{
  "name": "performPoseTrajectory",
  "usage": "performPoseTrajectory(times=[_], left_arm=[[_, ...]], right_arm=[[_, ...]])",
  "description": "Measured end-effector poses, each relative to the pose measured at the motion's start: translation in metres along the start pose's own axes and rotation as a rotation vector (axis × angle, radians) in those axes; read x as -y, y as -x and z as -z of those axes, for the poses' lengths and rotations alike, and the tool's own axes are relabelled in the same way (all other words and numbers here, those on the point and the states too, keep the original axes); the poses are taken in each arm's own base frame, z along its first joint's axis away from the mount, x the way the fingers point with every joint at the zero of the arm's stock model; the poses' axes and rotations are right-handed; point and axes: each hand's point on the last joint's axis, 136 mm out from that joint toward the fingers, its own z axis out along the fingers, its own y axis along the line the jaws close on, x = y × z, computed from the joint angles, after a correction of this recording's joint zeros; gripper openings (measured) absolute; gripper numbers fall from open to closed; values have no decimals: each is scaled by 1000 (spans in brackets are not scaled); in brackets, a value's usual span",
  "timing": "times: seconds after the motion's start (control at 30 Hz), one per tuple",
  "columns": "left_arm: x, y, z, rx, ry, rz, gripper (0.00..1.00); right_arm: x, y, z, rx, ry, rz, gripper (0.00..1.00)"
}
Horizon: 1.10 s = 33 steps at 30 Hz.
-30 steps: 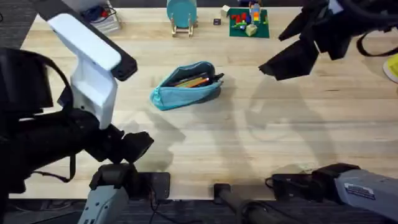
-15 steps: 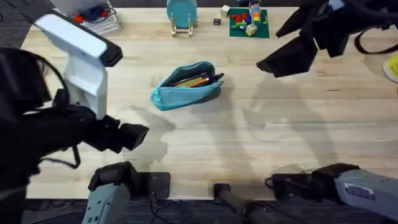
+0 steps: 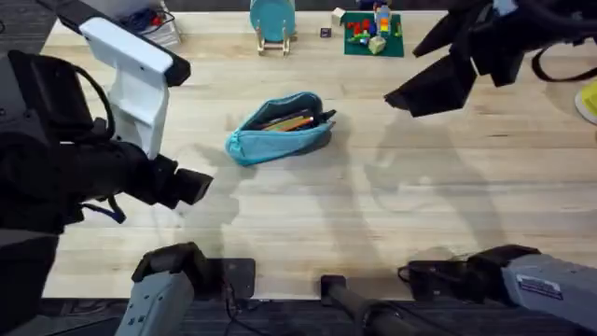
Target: Unzip the bag, pick up the pens from the table one at a time and place them inside, then zip the bag closed.
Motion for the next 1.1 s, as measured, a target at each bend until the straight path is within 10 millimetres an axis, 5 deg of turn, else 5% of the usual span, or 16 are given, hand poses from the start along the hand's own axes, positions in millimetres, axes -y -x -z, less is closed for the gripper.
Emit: performPoseTrajectory(times=[0.17,0.33,0.5,0.7,1.1], left_arm=[[-9,-9,0,-49,52,-1,993],[-17,8,1,24,82,-5,993],[4,22,1,110,-36,-108,992],[44,16,6,155,-238,-230,990],[41,11,6,203,-300,-224,990]], right_arm=[[0,0,0,1,0,0,996],[0,0,0,1,0,0,996],[0,0,0,1,0,0,996],[0,0,0,1,0,0,995],[0,1,0,3,1,-12,996]])
